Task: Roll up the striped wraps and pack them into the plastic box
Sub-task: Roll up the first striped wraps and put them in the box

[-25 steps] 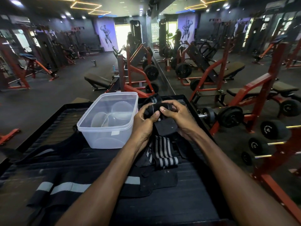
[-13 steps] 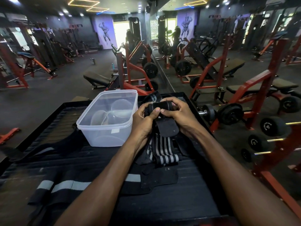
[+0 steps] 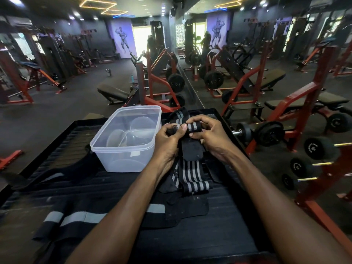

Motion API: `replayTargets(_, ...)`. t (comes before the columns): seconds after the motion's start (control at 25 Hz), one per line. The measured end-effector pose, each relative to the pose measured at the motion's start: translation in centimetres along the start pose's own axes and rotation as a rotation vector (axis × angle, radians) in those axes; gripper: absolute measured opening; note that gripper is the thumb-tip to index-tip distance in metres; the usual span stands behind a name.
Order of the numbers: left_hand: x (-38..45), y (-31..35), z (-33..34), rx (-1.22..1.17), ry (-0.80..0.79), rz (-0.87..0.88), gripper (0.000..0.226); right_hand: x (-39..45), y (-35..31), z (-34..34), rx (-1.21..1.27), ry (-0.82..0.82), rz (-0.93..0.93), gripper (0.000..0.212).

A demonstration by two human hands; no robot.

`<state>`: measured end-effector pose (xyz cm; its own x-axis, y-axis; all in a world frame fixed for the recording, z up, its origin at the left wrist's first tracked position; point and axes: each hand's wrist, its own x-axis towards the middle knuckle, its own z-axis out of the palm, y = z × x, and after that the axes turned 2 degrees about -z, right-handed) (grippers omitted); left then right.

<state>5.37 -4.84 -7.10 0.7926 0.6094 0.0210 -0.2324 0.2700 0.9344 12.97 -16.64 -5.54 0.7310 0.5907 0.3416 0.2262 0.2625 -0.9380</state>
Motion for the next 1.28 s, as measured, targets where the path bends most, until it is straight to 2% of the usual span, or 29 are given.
replayTargets(0.12,0.0,-0.2,0.0,0.125,0.047,0.080,0.021,-0.1,-0.3,0.0,0.120,-0.020,0.111,0.023)
replayTargets(0.2,-0.1,-0.2,-0.1,0.191,0.051,0.128,0.027,-0.1,-0.2,0.2,0.113,-0.002,0.099,0.013)
replayTargets(0.28,-0.1,-0.1,0.0,0.178,0.041,0.118,0.039,0.1,0.3,0.2,0.038,0.027,0.025,0.012)
replayTargets(0.36,0.1,-0.1,0.0,0.052,0.027,0.039,0.045,0.2,0.5,0.0,-0.015,0.031,-0.018,0.018)
replayTargets(0.44,0.0,0.0,0.0,-0.057,-0.021,-0.015,0.032,0.1,0.6,-0.1,-0.043,0.022,-0.032,0.022)
replayTargets(0.56,0.1,0.0,-0.2,0.049,0.004,-0.035,0.033,0.2,0.7,-0.2,-0.059,0.020,-0.019,0.028)
replayTargets(0.64,0.0,0.1,-0.2,0.069,0.035,-0.020,0.027,0.3,0.6,-0.1,0.056,0.040,0.058,0.029)
replayTargets(0.76,0.1,0.2,-0.2,0.089,0.049,0.025,0.015,0.2,0.3,0.2,0.170,0.047,0.165,0.019)
replayTargets(0.88,0.1,0.0,-0.2,0.093,0.020,0.031,0.020,0.3,0.6,0.0,0.048,0.082,0.135,0.022)
replayTargets(1.0,0.0,0.2,-0.2,0.073,-0.006,-0.034,0.036,0.2,0.7,-0.2,-0.087,0.080,0.055,0.028)
replayTargets(1.08,0.0,0.1,-0.3,0.096,-0.011,-0.018,0.025,0.1,0.6,-0.1,-0.120,0.058,0.033,0.030)
replayTargets(1.16,-0.1,0.2,-0.3,0.109,0.030,0.011,0.008,0.1,0.6,0.1,-0.032,0.048,0.079,0.031)
replayTargets(1.28,-0.1,0.0,-0.4,0.110,0.048,0.049,0.007,0.0,0.2,0.3,0.141,0.014,0.206,0.027)
